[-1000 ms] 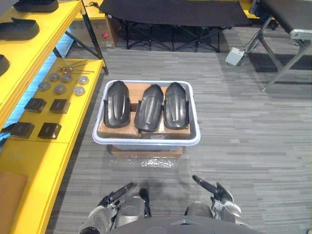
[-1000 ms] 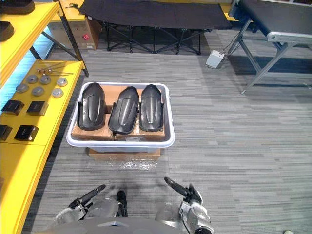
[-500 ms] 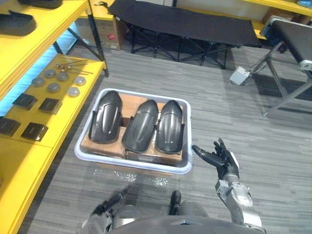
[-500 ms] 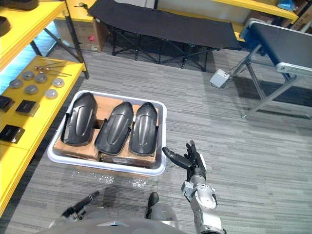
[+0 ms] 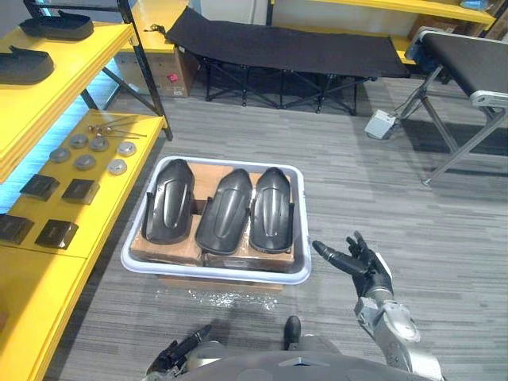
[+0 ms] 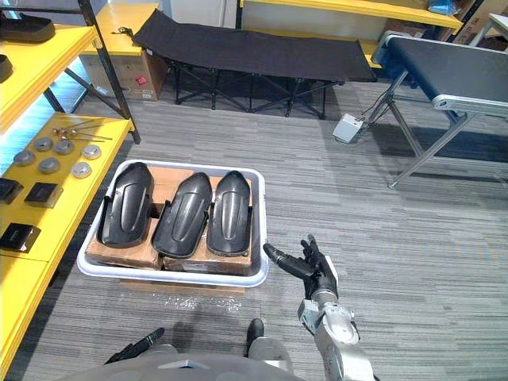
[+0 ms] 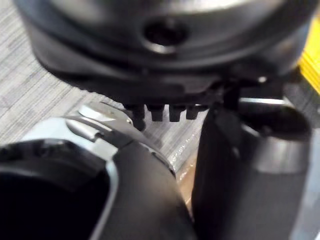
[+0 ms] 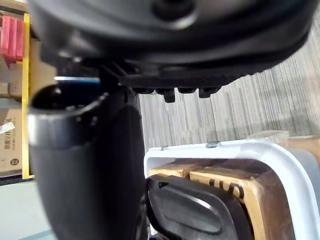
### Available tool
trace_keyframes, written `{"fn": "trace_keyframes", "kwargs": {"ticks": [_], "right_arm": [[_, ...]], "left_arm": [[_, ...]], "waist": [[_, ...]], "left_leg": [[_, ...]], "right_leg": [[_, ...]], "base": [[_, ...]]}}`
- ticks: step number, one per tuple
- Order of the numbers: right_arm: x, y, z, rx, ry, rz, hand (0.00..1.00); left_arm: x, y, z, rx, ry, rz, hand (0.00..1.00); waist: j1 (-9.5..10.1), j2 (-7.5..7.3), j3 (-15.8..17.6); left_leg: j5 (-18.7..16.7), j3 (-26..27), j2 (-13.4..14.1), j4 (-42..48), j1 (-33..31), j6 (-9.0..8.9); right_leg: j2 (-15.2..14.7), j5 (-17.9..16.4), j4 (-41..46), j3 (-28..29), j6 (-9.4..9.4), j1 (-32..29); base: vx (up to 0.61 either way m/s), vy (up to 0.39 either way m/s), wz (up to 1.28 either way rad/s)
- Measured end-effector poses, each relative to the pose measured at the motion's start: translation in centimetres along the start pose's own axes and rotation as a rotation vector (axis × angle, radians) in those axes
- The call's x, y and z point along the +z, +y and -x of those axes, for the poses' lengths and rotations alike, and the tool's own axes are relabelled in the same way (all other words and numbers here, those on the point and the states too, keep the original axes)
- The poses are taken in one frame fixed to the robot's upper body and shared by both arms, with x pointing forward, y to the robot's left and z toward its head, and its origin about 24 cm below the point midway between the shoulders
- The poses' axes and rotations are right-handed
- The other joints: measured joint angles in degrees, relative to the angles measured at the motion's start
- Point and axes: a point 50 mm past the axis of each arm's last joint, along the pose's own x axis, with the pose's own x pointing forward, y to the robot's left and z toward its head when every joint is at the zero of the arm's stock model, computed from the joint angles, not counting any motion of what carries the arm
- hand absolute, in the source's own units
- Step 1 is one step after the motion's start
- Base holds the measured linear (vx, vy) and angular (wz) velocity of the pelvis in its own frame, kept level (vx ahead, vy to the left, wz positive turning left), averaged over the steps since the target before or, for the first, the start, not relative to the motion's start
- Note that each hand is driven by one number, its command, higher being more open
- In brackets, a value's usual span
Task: Walk over and take three plastic housings, then place them on the shelf
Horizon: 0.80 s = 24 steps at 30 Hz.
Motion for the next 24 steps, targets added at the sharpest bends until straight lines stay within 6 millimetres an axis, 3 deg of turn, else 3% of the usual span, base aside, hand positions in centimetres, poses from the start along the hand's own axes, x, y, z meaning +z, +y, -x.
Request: {"fn": "trace_keyframes", "kwargs": {"ticks": [4, 5, 9, 12, 19, 24], "right_arm": [[1.1, -0.6, -1.8, -0.074, -0.025, 0.013, 1.00], [2.8, -0.2, -2.8, -0.087, -0.088, 0.025, 1.00], [6.4, 1.2, -4.8, -0.100, -0.190, 0.016, 1.00], [8.7, 2.3, -5.8, -0.094, -0.246, 0.005, 1.00], [14.7, 3.2, -7.4, -0.074, -0.380, 0.047, 1.00], [15.7, 3.6, -8.3, -0.078, -0.341, 0.079, 1.00]], "left_arm": [[1.1, -0.7, -0.1, -0.036, -0.036, -0.031, 1.00], [2.7, -1.4, -0.3, -0.070, -0.086, -0.041, 1.00], [6.1, -2.9, -0.6, -0.110, -0.179, -0.061, 1.00], [7.5, -3.3, -0.5, -0.115, -0.228, -0.066, 1.00], [8.7, -4.1, -0.4, -0.130, -0.279, -0.065, 1.00], [9.0, -4.2, -0.3, -0.135, -0.291, -0.062, 1.00]], "waist": [[0.46, 0.03, 1.3], [1.45, -0.20, 4.6], [3.71, -1.31, 10.2], [5.84, -2.68, 12.4], [8.05, -3.11, 14.4], [8.08, -3.47, 15.0]], "left_leg": [[-0.1, -1.7, -0.6, 2.3, -3.8, 0.40], [-0.7, -2.8, -0.6, 5.5, -7.0, 0.80], [-1.8, -5.5, -0.6, 10.8, -12.4, 1.12], [-2.0, -6.8, -0.9, 12.2, -14.3, 1.38], [-1.5, -8.9, -2.8, 13.0, -17.3, 2.20], [-1.5, -9.4, -2.8, 13.1, -18.0, 2.29]], "right_leg": [[-0.9, 0.3, 0.6, -1.2, 0.43, -2.0], [-1.3, 0.3, 2.0, -1.6, 0.41, -3.9], [-1.1, 1.0, 3.2, -3.1, 0.02, -6.0], [-1.2, 1.3, 3.2, -4.0, -0.03, -6.5], [-2.8, 1.5, 3.2, -5.6, 0.17, -8.2], [-2.8, 1.5, 3.4, -6.1, 0.16, -8.6]], "base": [[-0.08, 0.024, 0.18], [-0.08, 0.027, 0.23], [-0.14, 0.015, 0.27], [-0.04, 0.020, 0.21], [0.02, 0.040, 0.17], [0.00, 0.004, 0.05]]}}
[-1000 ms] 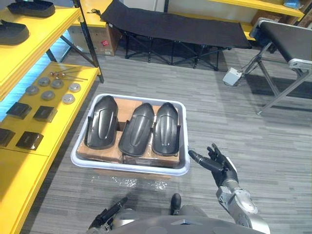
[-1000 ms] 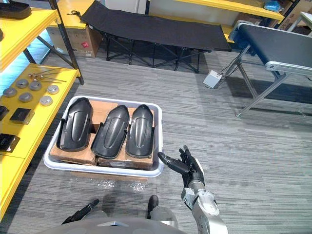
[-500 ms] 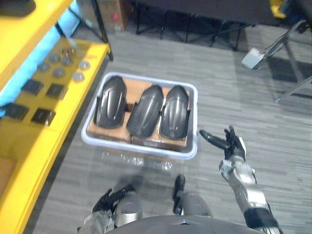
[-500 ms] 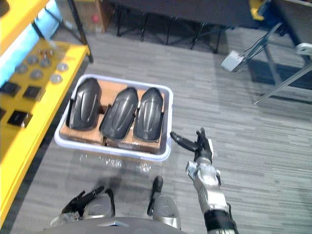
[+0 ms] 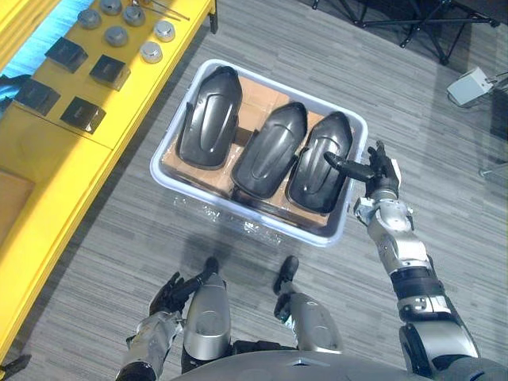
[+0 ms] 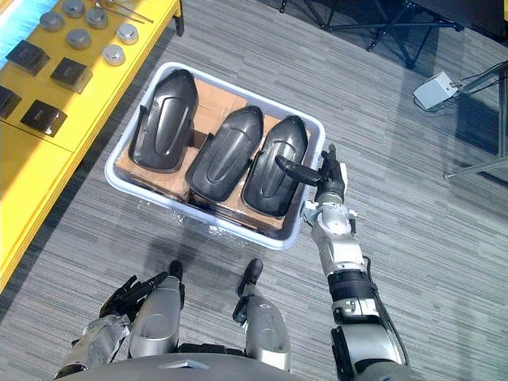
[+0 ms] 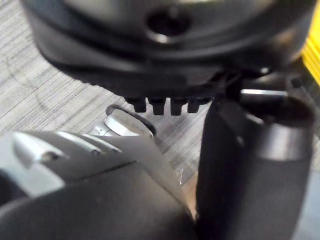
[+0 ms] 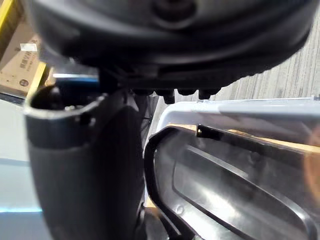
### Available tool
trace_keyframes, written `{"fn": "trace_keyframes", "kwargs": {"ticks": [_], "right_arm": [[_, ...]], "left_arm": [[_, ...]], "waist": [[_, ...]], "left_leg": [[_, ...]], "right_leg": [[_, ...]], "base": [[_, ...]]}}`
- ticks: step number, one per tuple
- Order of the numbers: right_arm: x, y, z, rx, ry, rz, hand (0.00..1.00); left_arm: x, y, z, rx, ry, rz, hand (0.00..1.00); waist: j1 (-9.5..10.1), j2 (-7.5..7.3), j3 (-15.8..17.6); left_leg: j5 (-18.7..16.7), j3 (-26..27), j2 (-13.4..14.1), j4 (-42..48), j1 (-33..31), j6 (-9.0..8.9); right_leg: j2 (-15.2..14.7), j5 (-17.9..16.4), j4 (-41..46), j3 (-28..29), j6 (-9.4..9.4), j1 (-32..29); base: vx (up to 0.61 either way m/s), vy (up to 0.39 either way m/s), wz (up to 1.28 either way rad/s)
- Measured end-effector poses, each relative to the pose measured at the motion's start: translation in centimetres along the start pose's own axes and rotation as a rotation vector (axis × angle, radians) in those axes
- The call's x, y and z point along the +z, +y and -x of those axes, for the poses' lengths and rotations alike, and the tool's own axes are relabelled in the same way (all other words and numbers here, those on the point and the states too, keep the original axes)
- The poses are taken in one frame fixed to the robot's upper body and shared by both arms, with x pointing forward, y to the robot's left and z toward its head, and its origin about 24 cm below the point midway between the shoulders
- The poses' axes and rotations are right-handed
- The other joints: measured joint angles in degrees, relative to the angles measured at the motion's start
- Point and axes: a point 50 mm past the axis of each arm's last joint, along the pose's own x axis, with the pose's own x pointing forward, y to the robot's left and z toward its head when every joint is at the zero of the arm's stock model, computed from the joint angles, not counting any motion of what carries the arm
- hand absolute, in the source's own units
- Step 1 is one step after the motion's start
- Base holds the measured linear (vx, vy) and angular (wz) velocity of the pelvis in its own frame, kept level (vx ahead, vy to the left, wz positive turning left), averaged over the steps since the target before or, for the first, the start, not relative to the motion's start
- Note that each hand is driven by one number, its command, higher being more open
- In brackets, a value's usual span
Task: Walk over and take three plastic housings, then place them on the shelf
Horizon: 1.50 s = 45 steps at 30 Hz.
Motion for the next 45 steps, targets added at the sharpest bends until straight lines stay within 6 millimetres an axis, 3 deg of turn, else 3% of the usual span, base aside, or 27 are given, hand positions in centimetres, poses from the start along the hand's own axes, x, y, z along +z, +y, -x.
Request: {"fn": "trace_keyframes", "kwargs": {"ticks": [11, 12, 17, 19, 21, 24, 31, 34, 45], "right_arm": [[-1.8, -3.0, -1.8, -0.135, 0.211, 0.148, 1.00], [-1.7, -3.1, -1.9, -0.139, 0.219, 0.158, 0.00], [-0.3, -4.0, -2.8, -0.154, 0.207, 0.254, 0.00], [0.5, -4.8, -3.4, -0.170, 0.216, 0.308, 0.00], [0.9, -5.1, -3.8, -0.198, 0.221, 0.354, 0.00], [2.8, -6.5, -4.3, -0.235, 0.194, 0.433, 0.00], [4.5, -5.2, -4.9, -0.194, 0.165, 0.514, 0.00], [6.3, -4.9, -5.2, -0.199, 0.120, 0.532, 0.00], [5.3, -5.8, -4.6, -0.189, 0.124, 0.589, 0.00]], "left_arm": [[0.5, -1.1, -0.3, -0.034, -0.037, 0.026, 1.00], [0.4, -1.2, -0.3, -0.035, -0.037, 0.030, 1.00], [0.5, -1.4, -0.3, -0.040, -0.045, 0.040, 1.00], [0.7, -2.1, -0.5, -0.061, -0.042, 0.052, 1.00], [0.7, -2.2, -0.5, -0.065, -0.047, 0.063, 1.00], [0.6, -2.3, -0.5, -0.065, -0.052, 0.093, 1.00], [0.4, -2.6, -0.5, -0.072, -0.049, 0.099, 1.00], [0.3, -2.6, -0.5, -0.072, -0.048, 0.099, 1.00], [0.4, -2.4, -0.5, -0.067, -0.042, 0.096, 1.00]], "waist": [[0.40, 1.32, 2.3], [0.37, 1.33, 2.3], [0.45, 1.71, 2.4], [1.00, 2.81, 2.9], [1.44, 3.02, 2.9], [1.64, 3.43, 3.1], [1.76, 4.76, 3.0], [1.74, 4.77, 3.0], [1.59, 4.47, 3.1]], "left_leg": [[0.5, -0.9, -0.5, 1.0, -2.0, 0.45], [0.6, -1.1, -0.7, 1.0, -2.0, 0.50], [0.7, -1.8, -1.2, 2.1, -3.8, 0.72], [1.0, -2.6, -1.7, 2.9, -5.0, 1.04], [1.1, -2.6, -1.9, 3.0, -5.8, 1.15], [1.2, -3.4, -2.0, 3.9, -7.3, 1.15], [2.3, -4.3, -1.9, 3.2, -7.8, 0.90], [2.8, -4.3, -1.9, 2.8, -7.7, 0.90], [2.9, -3.9, -1.7, 1.5, -4.4, 0.88]], "right_leg": [[-1.1, -1.0, 3.8, -0.4, -0.11, -2.4], [-1.3, -1.1, 4.0, -0.5, -0.08, -2.4], [-2.2, -1.5, 5.9, -0.9, -0.01, -4.2], [-2.7, -1.6, 6.4, -1.8, -0.01, -4.7], [-2.9, -1.6, 7.0, -1.8, -0.01, -5.5], [-3.1, -1.6, 7.5, -2.4, -0.07, -6.5], [-3.2, -1.7, 7.8, -3.3, -0.23, -6.9], [-3.3, -1.7, 8.0, -3.4, -0.25, -6.9], [-3.1, -1.7, 7.1, -3.2, -0.25, -3.9]], "base": [[-0.04, 0.012, 0.04], [-0.04, 0.015, 0.09], [-0.06, 0.032, 0.09], [-0.06, 0.035, 0.18], [-0.06, 0.036, 0.10], [-0.04, 0.025, 0.09], [-0.02, -0.003, 0.07], [-0.03, 0.004, 0.03], [0.00, 0.000, 0.00]]}}
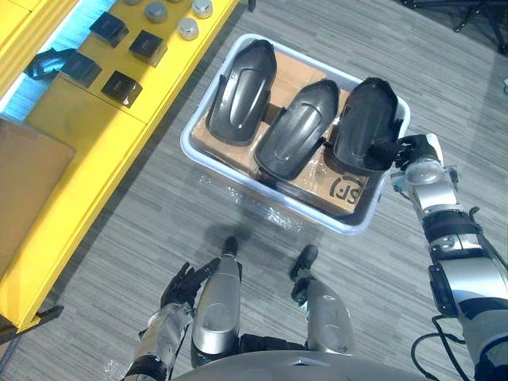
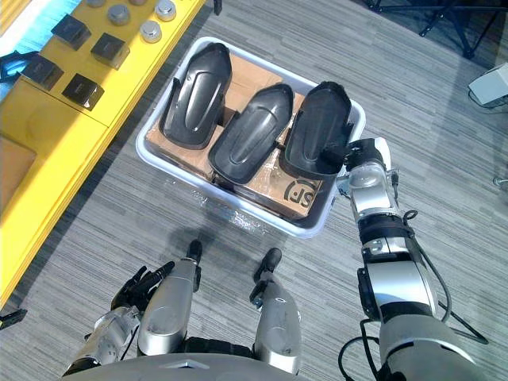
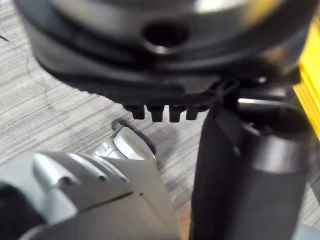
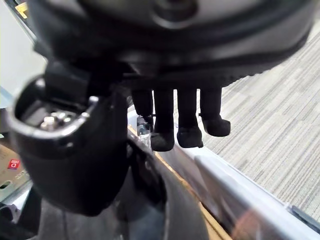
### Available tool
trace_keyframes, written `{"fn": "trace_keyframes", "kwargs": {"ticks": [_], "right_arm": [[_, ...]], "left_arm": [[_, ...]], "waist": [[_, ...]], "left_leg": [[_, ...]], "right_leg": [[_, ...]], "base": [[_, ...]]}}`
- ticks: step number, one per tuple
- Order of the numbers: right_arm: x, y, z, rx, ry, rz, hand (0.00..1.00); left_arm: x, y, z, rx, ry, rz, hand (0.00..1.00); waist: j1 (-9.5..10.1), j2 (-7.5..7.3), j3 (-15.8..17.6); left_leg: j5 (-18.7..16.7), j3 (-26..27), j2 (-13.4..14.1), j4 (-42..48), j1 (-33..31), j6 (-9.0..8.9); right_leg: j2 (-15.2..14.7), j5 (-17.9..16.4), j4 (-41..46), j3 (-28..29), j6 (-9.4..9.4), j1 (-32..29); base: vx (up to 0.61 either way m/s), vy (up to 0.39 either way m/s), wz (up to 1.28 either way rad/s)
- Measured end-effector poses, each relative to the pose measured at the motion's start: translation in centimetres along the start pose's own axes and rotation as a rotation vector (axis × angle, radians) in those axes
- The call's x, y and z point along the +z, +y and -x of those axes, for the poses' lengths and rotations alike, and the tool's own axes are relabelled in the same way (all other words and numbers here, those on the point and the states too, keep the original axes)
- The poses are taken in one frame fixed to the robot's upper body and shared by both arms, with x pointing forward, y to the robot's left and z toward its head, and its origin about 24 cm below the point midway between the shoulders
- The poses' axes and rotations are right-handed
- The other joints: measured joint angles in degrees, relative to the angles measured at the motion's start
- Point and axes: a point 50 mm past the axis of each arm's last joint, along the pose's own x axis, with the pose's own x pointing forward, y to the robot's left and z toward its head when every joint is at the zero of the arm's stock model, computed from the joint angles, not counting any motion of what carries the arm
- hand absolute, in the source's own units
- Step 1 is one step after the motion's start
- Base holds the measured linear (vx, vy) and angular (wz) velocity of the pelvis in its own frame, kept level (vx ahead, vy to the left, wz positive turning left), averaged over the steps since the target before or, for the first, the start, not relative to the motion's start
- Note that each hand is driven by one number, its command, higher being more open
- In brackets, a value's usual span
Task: Walk over and take three plastic housings, then place them on the shelf
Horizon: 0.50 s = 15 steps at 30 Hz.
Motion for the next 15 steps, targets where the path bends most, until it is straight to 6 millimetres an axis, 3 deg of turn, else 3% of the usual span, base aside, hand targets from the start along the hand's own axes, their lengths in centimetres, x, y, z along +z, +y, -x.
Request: {"fn": "trace_keyframes", "kwargs": {"ticks": [11, 13, 15], "right_arm": [[-0.3, 1.3, 3.5, -0.067, -0.188, -0.011, 0.00], [-1.3, 2.6, 5.1, -0.100, -0.224, -0.021, 0.00], [-1.7, 3.1, 5.8, -0.119, -0.244, -0.013, 0.00]], "left_arm": [[0.4, 1.1, 1.4, 0.000, -0.059, 0.007, 1.00], [1.2, 0.8, 2.2, -0.028, -0.119, 0.038, 1.00], [1.8, 0.0, 2.4, -0.060, -0.156, 0.052, 1.00]], "waist": [[-0.56, -4.04, -0.8], [-1.38, -5.85, -4.4], [-1.82, -6.30, -5.7]], "left_leg": [[0.5, 2.5, 0.2, -6.3, 9.0, -0.42], [0.7, 3.1, 0.0, -8.1, 9.9, -0.46], [0.7, 3.4, -0.2, -9.0, 11.3, -0.45]], "right_leg": [[1.1, 0.3, -4.4, 1.6, 0.30, 6.8], [1.2, 0.5, -6.2, 1.7, 0.69, 7.3], [1.2, 0.7, -7.3, 1.7, 0.86, 8.7]], "base": [[0.05, 0.001, -0.09], [0.12, 0.009, -0.05], [0.11, 0.018, -0.03]]}}
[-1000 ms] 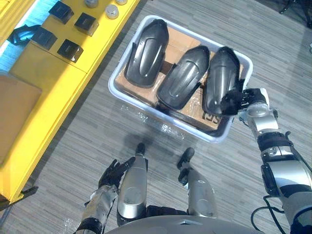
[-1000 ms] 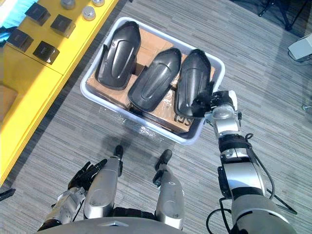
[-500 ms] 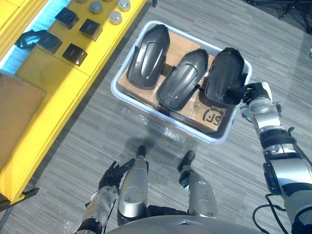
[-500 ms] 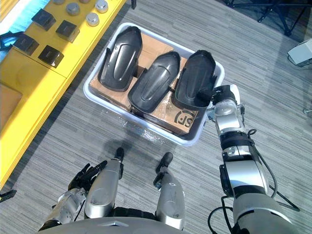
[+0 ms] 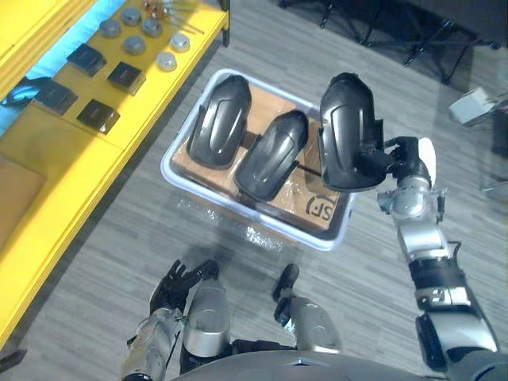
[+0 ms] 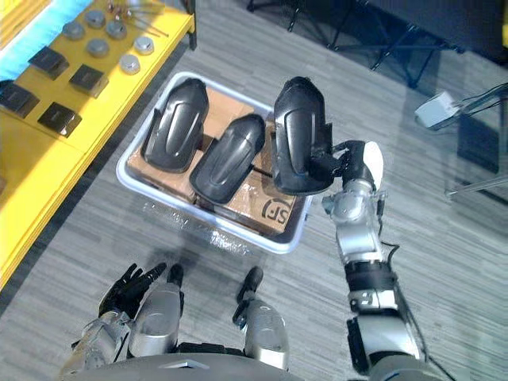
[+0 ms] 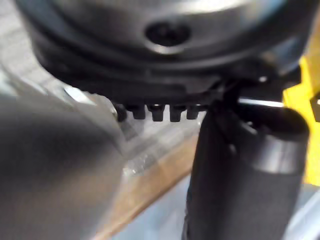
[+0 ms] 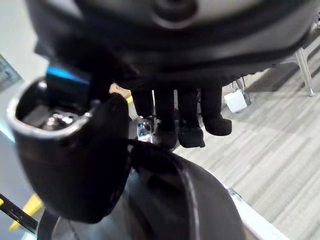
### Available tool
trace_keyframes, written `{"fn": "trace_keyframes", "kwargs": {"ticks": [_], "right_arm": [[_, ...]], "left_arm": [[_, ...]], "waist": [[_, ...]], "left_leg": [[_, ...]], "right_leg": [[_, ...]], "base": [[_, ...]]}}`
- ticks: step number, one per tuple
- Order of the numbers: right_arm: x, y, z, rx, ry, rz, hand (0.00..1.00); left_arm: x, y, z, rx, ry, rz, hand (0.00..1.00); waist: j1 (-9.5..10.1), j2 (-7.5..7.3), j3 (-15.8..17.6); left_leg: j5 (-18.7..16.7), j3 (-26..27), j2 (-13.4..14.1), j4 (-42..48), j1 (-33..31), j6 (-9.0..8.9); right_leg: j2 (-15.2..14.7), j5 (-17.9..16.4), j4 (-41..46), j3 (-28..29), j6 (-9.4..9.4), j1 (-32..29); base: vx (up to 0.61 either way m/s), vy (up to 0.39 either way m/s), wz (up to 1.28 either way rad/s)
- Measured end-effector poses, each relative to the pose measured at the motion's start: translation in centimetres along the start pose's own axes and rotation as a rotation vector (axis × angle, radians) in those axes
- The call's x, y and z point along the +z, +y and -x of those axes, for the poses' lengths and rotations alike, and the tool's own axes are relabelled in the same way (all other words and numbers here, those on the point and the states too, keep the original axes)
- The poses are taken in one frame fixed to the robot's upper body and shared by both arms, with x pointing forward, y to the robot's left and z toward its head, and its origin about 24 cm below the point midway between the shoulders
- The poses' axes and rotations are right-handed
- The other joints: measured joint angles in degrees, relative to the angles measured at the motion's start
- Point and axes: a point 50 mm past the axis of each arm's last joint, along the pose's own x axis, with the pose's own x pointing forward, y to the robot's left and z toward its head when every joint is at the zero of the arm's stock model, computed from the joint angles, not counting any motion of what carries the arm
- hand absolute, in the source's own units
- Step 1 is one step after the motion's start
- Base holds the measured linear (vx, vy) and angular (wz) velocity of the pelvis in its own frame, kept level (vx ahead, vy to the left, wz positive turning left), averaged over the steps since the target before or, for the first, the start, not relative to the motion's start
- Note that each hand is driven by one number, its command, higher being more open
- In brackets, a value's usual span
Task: Walk over and take three plastic housings, then place them on the shelf
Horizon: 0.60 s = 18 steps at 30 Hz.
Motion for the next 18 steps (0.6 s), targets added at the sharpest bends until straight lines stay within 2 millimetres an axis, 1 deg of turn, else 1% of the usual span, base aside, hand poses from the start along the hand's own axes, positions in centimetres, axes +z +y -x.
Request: {"fn": "trace_keyframes", "kwargs": {"ticks": [1, 2, 3, 4, 6, 7, 9, 10, 12, 13, 14, 16, 18], "right_arm": [[-0.3, 0.1, 0.5, -0.018, -0.016, 0.017, 0.00], [-0.4, 0.2, 0.7, -0.029, -0.024, 0.024, 0.00], [-0.4, 0.0, 0.8, -0.052, -0.049, 0.042, 0.00], [-0.3, -0.1, 0.9, -0.068, -0.062, 0.043, 0.00], [0.3, -0.7, 1.0, -0.135, -0.144, 0.074, 0.00], [0.6, -0.8, 1.0, -0.147, -0.169, 0.067, 0.00], [1.8, -1.3, 1.1, -0.187, -0.279, 0.069, 0.00], [2.0, -1.4, 1.2, -0.191, -0.302, 0.066, 0.00], [2.7, -1.4, 1.3, -0.192, -0.371, 0.063, 0.00], [3.3, -1.2, 1.5, -0.191, -0.427, 0.068, 0.00], [3.7, -1.0, 1.6, -0.185, -0.450, 0.062, 0.00], [5.3, 0.0, 2.1, -0.156, -0.564, 0.063, 0.00], [6.3, 1.0, 2.8, -0.120, -0.656, 0.062, 0.00]], "left_arm": [[0.8, -0.9, 0.0, -0.032, -0.036, 0.005, 1.00], [1.2, -1.3, 0.0, -0.049, -0.059, 0.007, 1.00], [2.5, -2.4, 0.1, -0.085, -0.116, 0.014, 1.00], [3.1, -3.0, 0.2, -0.107, -0.146, 0.016, 1.00], [5.2, -4.8, 0.5, -0.180, -0.237, 0.023, 1.00], [5.7, -5.2, 0.6, -0.196, -0.256, 0.023, 1.00], [6.9, -6.7, 0.5, -0.271, -0.269, 0.055, 1.00], [7.3, -7.3, 0.3, -0.295, -0.270, 0.055, 1.00], [7.2, -8.4, 0.1, -0.385, -0.215, 0.115, 1.00], [6.9, -9.4, 0.0, -0.448, -0.164, 0.134, 1.00], [6.7, -9.9, 0.0, -0.471, -0.139, 0.145, 1.00], [6.0, -11.8, -0.1, -0.552, -0.051, 0.145, 1.00], [5.4, -13.0, -0.1, -0.603, 0.003, 0.131, 1.00]], "waist": [[-0.20, -0.08, -1.9], [-0.26, -0.05, -2.8], [-0.35, 0.30, -3.7], [-0.37, 0.65, -4.0], [-0.87, 2.22, -6.1], [-1.00, 2.73, -6.6], [-1.65, 4.62, -8.0], [-1.63, 4.94, -8.3], [-1.70, 5.53, -9.8], [-1.86, 5.66, -10.6], [-1.93, 5.68, -10.8], [-2.54, 5.65, -11.5], [-3.03, 5.51, -12.3]], "left_leg": [[0.0, 0.3, 0.0, -0.4, 0.2, 0.00], [0.0, 0.3, 0.0, -0.7, 0.4, -0.02], [0.1, 0.4, 0.0, -1.2, 1.3, -0.09], [0.1, 0.4, 0.0, -1.5, 1.8, -0.10], [0.1, 0.5, 0.0, -2.7, 3.3, -0.12], [0.1, 0.5, 0.0, -2.8, 3.5, -0.12], [0.1, 0.4, 0.0, -3.2, 4.7, -0.12], [0.1, 0.5, 0.0, -3.5, 5.3, -0.10], [0.1, 0.6, 0.0, -4.0, 6.2, -0.07], [0.1, 0.7, 0.0, -4.0, 6.6, -0.07], [0.1, 0.8, 0.1, -4.1, 6.8, -0.07], [0.2, 1.3, 0.0, -4.3, 7.3, -0.05], [0.2, 1.6, 0.1, -4.3, 7.4, -0.02]], "right_leg": [[0.0, 0.0, -0.6, 0.0, 0.04, 0.2], [0.0, 0.1, -0.9, -0.1, 0.10, 0.3], [0.0, 0.1, -1.3, -0.2, 0.19, 1.0], [0.0, 0.1, -1.4, -0.3, 0.19, 1.5], [0.0, 0.2, -2.2, -0.7, 0.36, 2.7], [0.0, 0.2, -2.3, -1.0, 0.36, 3.0], [-0.1, 0.2, -2.5, -1.7, 0.37, 4.2], [0.0, 0.2, -2.7, -1.7, 0.39, 4.8], [0.1, 0.3, -3.3, -1.7, 0.46, 5.6], [0.1, 0.3, -3.3, -1.7, 0.46, 5.8], [0.1, 0.3, -3.3, -1.6, 0.46, 5.9], [0.1, 0.4, -3.3, -1.1, 0.54, 6.1], [0.2, 0.6, -3.4, -0.6, 0.41, 6.1]], "base": [[0.10, 0.024, -0.04], [0.09, 0.017, -0.03], [0.08, 0.012, -0.01], [0.07, 0.007, 0.01], [0.02, 0.004, -0.01], [0.00, 0.000, 0.00], [0.00, 0.006, 0.03], [0.00, 0.000, 0.00], [-0.01, 0.006, -0.03], [-0.02, 0.008, -0.05], [-0.03, 0.013, -0.09], [-0.06, 0.017, -0.10], [-0.06, 0.018, -0.09]]}}
